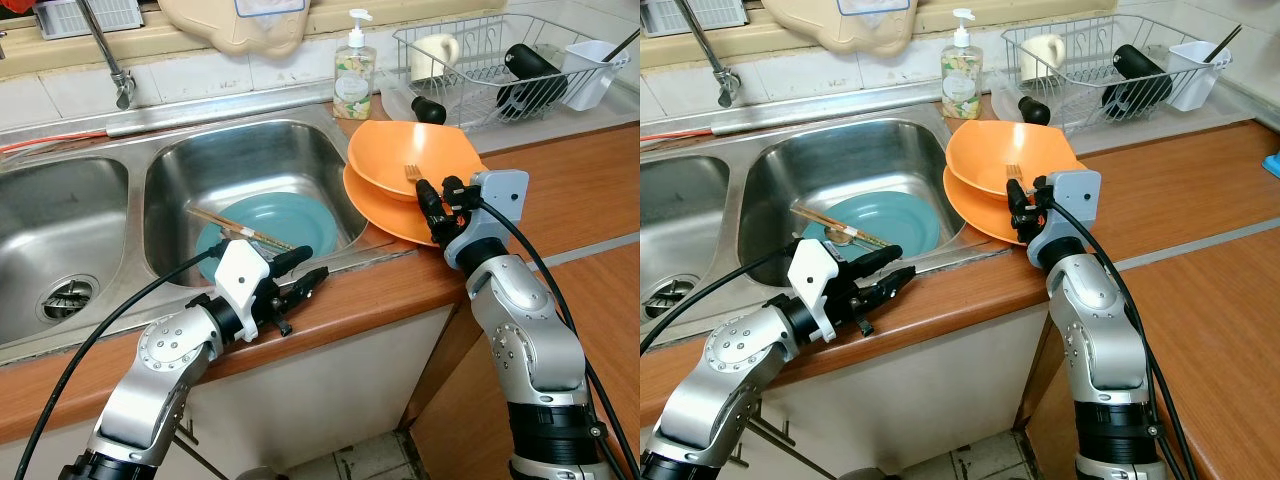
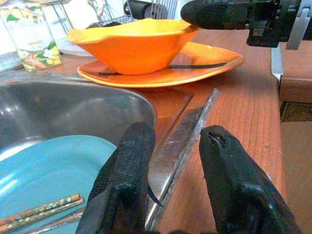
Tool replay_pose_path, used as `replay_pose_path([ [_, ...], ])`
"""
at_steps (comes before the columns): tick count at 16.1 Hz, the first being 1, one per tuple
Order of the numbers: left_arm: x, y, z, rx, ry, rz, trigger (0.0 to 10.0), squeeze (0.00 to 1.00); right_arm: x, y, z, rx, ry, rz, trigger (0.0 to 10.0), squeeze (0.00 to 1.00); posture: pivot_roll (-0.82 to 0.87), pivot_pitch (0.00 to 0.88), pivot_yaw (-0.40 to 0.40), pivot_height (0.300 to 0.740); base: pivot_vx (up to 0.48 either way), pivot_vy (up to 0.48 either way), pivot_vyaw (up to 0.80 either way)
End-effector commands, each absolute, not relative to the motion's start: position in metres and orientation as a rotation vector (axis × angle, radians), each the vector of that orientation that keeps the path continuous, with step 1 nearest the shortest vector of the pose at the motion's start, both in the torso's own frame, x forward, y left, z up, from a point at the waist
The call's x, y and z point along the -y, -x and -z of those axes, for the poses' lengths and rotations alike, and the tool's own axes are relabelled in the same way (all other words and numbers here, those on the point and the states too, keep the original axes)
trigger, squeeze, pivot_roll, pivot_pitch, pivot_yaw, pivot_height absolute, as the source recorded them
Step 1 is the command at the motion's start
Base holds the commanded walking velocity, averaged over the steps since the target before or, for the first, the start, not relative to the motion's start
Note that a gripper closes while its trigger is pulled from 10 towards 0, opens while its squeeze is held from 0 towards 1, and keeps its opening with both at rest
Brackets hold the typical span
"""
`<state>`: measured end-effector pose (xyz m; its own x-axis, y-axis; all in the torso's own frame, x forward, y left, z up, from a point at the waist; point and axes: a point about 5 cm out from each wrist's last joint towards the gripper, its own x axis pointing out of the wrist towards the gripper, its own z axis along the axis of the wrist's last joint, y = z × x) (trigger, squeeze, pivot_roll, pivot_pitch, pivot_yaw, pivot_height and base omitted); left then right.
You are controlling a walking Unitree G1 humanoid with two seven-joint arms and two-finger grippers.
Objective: Kitchen organization
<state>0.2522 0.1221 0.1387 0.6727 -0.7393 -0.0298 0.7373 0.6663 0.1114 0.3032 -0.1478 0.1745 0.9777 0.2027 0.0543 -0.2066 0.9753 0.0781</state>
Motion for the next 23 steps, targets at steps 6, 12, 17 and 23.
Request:
replay_pose_path([
  [6, -0.121, -0.254, -0.141, 0.021, -0.141, 0.835, 10.0, 0.00, 0.147, -0.304, -0.178, 0.052, -0.074, -0.213, 0.0, 0.00, 0.00, 0.000, 0.077, 0.740, 0.000, 0.000, 0.00],
  [12, -0.116, -0.263, -0.158, 0.123, -0.288, 0.820, 10.0, 0.00, 0.148, -0.303, -0.210, 0.168, -0.057, -0.250, 0.0, 0.00, 0.00, 0.000, 0.082, 0.740, 0.000, 0.000, 0.00],
  [17, -0.109, -0.270, -0.173, 0.218, -0.433, 0.818, 10.0, 0.00, 0.133, -0.293, -0.229, 0.191, -0.047, -0.420, 0.0, 0.00, -0.01, 0.000, 0.083, 0.740, 0.000, 0.000, 0.00],
  [23, -0.110, -0.282, -0.189, 0.369, -0.590, 0.704, 10.0, 0.00, 0.108, -0.274, -0.228, 0.121, 0.011, -0.672, 0.0, 0.00, -0.02, 0.000, 0.084, 0.740, 0.000, 0.000, 0.00],
])
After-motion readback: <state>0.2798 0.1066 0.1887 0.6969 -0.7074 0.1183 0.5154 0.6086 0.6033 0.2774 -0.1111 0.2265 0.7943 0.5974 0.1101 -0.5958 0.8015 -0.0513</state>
